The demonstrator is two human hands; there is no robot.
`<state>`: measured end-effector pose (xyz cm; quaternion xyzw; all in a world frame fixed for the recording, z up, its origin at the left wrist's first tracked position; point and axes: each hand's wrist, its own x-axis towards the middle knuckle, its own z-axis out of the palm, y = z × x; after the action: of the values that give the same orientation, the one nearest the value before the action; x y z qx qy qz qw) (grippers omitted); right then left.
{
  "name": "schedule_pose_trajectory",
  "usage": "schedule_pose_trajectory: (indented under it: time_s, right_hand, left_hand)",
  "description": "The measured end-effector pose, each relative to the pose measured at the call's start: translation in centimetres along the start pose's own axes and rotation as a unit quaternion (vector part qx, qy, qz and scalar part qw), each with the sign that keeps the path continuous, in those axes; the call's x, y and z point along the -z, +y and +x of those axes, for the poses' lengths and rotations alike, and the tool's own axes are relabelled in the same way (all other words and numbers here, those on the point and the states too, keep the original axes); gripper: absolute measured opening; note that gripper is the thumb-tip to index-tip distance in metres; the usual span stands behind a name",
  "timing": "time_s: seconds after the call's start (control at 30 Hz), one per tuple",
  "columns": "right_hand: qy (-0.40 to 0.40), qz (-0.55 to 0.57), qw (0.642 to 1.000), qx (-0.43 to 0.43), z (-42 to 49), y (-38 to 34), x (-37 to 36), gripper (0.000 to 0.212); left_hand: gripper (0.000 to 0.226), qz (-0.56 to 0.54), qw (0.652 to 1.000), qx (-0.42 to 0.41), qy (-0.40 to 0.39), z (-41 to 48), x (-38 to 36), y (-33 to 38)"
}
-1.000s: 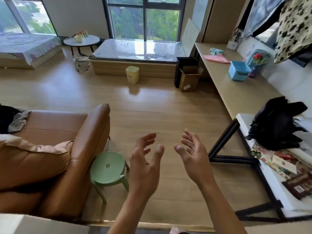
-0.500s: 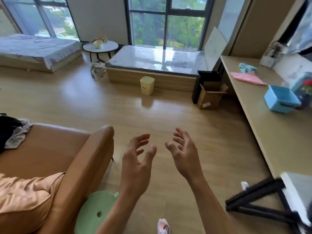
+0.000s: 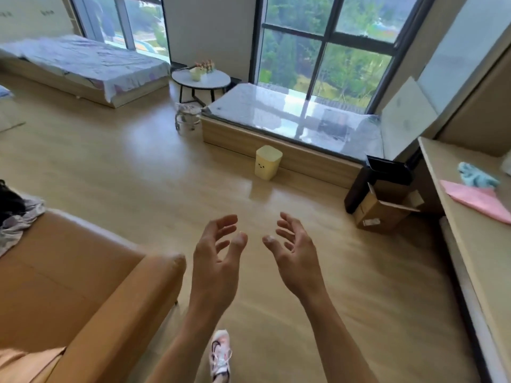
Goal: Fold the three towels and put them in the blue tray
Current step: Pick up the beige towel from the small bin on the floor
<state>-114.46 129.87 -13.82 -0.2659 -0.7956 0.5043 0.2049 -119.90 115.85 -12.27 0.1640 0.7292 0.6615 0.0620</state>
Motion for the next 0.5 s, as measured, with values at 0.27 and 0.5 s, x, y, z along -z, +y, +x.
schedule_pose_trajectory:
  time_s: [0.27,0.5]
  right_hand:
    - [-0.004,0.001,1.0,0.016,20.7,-3.5,-4.8,0.064]
    - [-0.022,0.018,1.0,-0.003,35.3,-3.1,-9.8,0.063]
  left_hand:
    - [0.027,-0.006,1.0,-0.001,-0.012,21.3,-2.2,0.1]
    - [0.038,-0.021,0.999,0.037,0.0,34.9,-2.7,-2.4]
